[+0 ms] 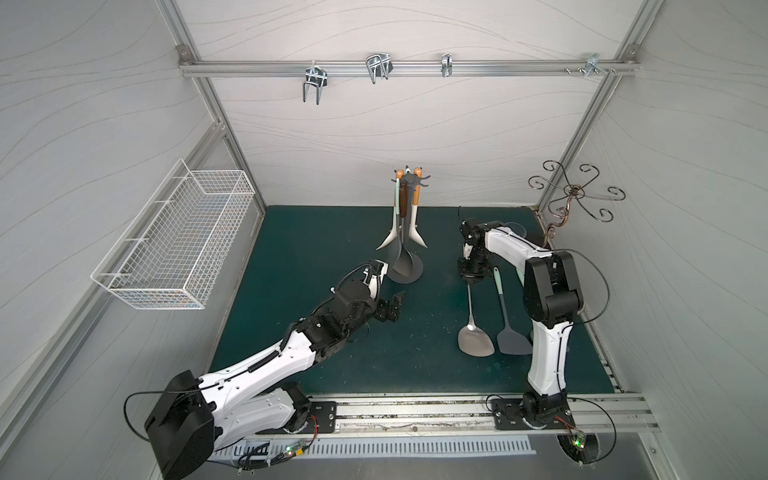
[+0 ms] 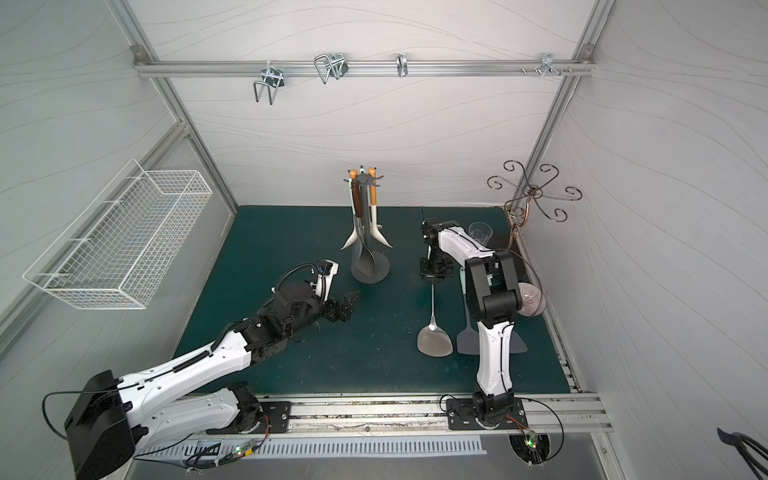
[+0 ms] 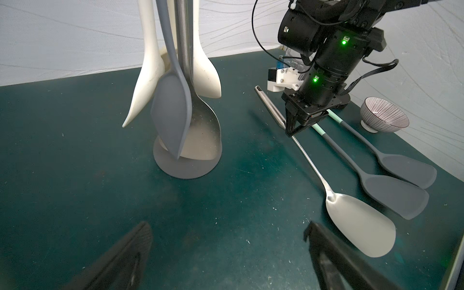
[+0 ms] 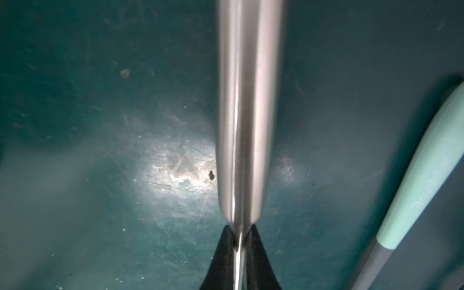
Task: Take the spatula off the kitchen utensil rack
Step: Place the spatula at the center of the board.
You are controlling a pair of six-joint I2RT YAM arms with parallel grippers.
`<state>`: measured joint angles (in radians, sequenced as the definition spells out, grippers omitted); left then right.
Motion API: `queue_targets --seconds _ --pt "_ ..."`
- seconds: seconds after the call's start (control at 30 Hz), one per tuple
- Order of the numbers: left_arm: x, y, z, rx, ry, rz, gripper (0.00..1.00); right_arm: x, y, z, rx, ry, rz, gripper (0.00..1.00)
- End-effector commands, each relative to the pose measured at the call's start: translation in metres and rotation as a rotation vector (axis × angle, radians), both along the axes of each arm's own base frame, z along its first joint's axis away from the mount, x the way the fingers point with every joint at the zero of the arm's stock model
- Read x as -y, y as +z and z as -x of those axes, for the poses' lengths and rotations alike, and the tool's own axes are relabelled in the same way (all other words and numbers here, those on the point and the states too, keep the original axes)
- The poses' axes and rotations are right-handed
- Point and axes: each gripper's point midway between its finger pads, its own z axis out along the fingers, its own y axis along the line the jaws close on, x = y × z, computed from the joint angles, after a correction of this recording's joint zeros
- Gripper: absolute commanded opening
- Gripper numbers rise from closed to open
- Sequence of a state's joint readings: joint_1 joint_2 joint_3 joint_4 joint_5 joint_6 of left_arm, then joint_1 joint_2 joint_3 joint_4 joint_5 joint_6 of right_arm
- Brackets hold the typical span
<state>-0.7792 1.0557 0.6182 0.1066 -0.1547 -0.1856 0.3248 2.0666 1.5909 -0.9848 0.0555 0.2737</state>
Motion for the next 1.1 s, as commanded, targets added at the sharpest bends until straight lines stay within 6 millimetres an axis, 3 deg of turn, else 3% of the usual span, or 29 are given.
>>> queue_targets --seconds 0.0,0.33,0.57,0.83,1.07 --pt "0.002 0.013 -0.003 0.044 -0.001 0.023 1.00 0.010 -0.013 0.003 -0.025 -0.015 0.043 0.00" --pt "0.001 0.013 -0.003 0.049 0.001 0.020 1.00 0.007 -0.029 0.002 -0.054 -0.015 0.025 0.00" --pt "0.003 0.011 -0.003 0.040 -0.005 0.021 1.00 0.007 -0.028 0.004 -0.063 -0.013 0.015 0.00" --pt "0.003 0.010 -0.003 0.036 -0.005 0.018 1.00 0.004 -0.017 0.005 -0.036 -0.002 -0.013 0.32" --pt "0.000 0.022 0.001 0.038 0.000 0.041 1.00 0.002 0.026 0.003 0.072 0.002 -0.055 0.51"
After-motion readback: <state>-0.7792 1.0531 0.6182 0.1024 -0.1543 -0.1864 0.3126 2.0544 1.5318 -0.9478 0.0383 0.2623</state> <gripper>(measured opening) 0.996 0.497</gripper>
